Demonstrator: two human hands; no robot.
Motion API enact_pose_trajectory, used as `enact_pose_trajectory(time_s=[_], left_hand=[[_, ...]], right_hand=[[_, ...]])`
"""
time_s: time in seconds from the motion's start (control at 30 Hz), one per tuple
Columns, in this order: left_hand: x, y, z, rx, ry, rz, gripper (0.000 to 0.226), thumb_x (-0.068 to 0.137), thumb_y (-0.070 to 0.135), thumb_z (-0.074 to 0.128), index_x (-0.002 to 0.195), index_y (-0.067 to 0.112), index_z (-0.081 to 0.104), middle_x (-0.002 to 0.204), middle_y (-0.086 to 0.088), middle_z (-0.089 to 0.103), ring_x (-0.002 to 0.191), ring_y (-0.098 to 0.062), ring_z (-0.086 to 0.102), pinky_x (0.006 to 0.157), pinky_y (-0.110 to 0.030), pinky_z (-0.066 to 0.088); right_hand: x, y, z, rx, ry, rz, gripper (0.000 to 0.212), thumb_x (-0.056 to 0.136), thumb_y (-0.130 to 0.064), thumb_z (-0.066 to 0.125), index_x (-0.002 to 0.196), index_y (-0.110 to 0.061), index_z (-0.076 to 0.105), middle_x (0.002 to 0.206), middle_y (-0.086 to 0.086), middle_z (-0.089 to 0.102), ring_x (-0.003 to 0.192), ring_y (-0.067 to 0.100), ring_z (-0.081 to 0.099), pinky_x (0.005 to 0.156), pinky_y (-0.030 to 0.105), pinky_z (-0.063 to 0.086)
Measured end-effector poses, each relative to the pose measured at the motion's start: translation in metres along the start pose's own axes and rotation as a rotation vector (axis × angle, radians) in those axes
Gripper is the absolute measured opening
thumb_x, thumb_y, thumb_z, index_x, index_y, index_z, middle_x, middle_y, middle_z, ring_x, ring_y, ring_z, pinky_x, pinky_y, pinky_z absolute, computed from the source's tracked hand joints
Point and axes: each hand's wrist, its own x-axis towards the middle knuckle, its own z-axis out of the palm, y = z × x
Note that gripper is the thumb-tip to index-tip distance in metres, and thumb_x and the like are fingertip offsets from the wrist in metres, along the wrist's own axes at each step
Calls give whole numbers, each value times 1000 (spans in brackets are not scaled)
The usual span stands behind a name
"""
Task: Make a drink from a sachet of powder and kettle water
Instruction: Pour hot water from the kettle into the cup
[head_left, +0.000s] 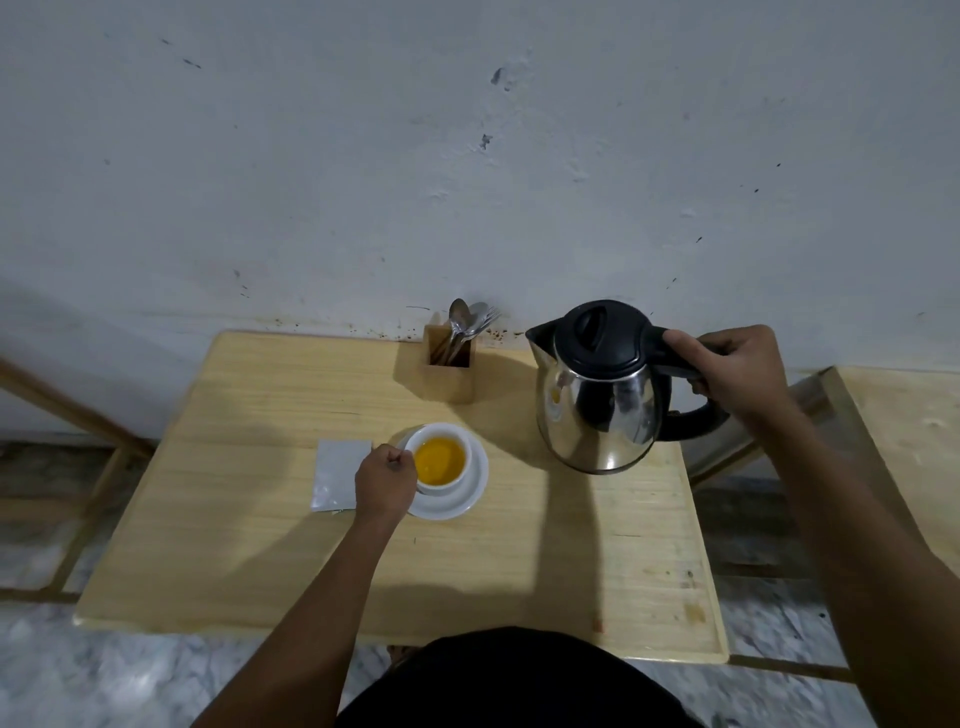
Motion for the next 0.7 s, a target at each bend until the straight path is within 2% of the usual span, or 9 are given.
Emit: enact_pose_trajectory(time_s=[0.13,0.37,0.5,0.7], left_hand=[[-3,3,6,41,62,-7,27,93,15,48,67,6,50,69,-8,55,72,-24,51,69,-31,38],[-9,7,19,19,208,-22,23,93,11,48,74,2,57,75,-12,59,75,-25,54,72,-31,37],[-13,7,23,13,277,-2,21,93,9,50,74,2,58,75,-12,60,77,-24,54,73,-30,36],[-16,14,25,63,320,-4,26,93,10,49,70,1,56,72,-11,57,74,-23,52,72,-30,35]], right_hand=[[14,19,-4,-12,14,-17,57,82,-43,71,53,5,65,46,21,57,39,25,51,51,32,43],[41,48,-12,29,-29,-32,54,84,-41,71,51,2,64,43,19,55,36,17,50,47,22,43],[55,62,-10,55,-61,-46,57,84,-38,72,51,7,63,44,22,56,36,20,48,45,25,41],[68,80,-11,144,-96,-34,74,76,-61,68,49,7,60,43,25,52,37,22,46,46,28,39]])
